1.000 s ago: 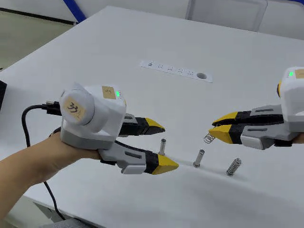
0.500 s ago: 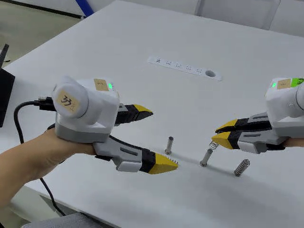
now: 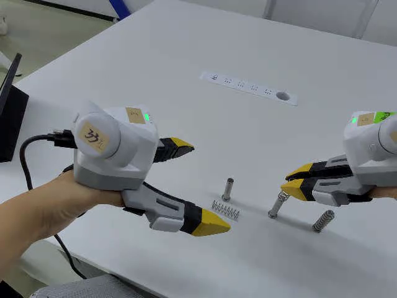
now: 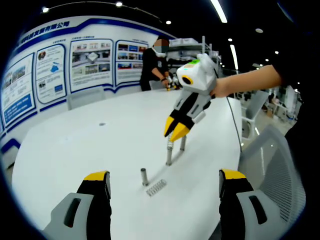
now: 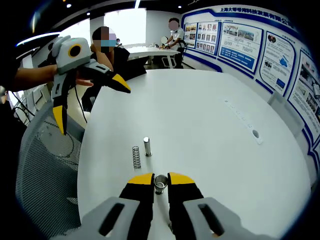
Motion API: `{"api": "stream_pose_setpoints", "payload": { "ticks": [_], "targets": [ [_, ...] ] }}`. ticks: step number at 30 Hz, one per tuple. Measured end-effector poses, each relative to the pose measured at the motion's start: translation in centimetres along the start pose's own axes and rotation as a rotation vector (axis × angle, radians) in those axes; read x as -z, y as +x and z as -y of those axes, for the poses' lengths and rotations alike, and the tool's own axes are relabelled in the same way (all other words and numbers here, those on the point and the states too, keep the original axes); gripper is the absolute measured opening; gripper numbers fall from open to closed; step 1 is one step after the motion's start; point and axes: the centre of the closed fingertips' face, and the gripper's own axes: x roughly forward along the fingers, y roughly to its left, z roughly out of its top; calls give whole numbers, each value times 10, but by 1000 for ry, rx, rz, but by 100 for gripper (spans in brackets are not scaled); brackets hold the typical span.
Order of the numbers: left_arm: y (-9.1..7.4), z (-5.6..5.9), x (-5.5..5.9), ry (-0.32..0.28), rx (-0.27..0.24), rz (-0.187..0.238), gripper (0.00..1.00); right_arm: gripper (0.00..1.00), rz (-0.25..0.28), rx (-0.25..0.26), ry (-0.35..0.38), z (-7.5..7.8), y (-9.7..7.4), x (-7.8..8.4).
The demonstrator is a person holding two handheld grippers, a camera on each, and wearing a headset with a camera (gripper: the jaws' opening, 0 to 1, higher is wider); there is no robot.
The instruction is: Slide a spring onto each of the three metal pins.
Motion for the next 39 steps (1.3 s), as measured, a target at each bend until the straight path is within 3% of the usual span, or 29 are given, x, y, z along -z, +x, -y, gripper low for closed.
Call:
{"api": "stream_pose_setpoints", "payload": {
  "ticks": [39],
  "targets": [
    [2, 1, 9, -20, 7, -28, 90, 11, -64, 9, 19, -2, 37, 31]
  ]
}}
